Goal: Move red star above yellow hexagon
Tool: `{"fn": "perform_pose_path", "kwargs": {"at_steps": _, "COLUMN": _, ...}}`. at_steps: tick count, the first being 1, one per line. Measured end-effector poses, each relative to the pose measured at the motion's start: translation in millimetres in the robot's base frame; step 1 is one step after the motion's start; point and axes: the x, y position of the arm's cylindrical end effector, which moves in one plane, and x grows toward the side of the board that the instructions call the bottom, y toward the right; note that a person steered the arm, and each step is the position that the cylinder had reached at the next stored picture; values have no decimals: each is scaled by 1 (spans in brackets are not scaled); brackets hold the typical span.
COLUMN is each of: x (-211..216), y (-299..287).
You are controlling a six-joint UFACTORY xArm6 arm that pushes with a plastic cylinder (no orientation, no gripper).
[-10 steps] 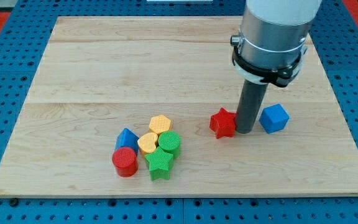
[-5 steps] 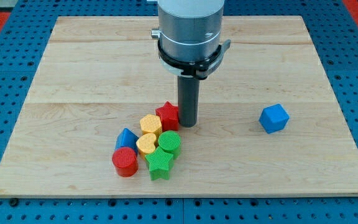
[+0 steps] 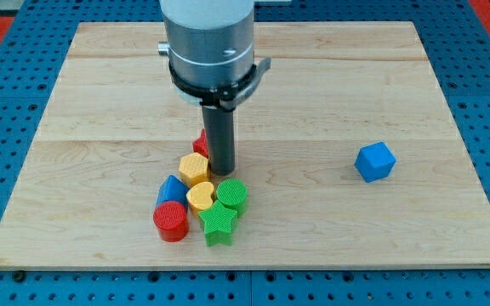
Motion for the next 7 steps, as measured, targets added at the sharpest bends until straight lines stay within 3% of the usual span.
{"fn": "perform_pose_path", "kwargs": {"at_steps": 2, "x": -30, "y": -24}}
{"fn": "perform_pose_path", "kwargs": {"at_steps": 7, "x": -17, "y": -97}}
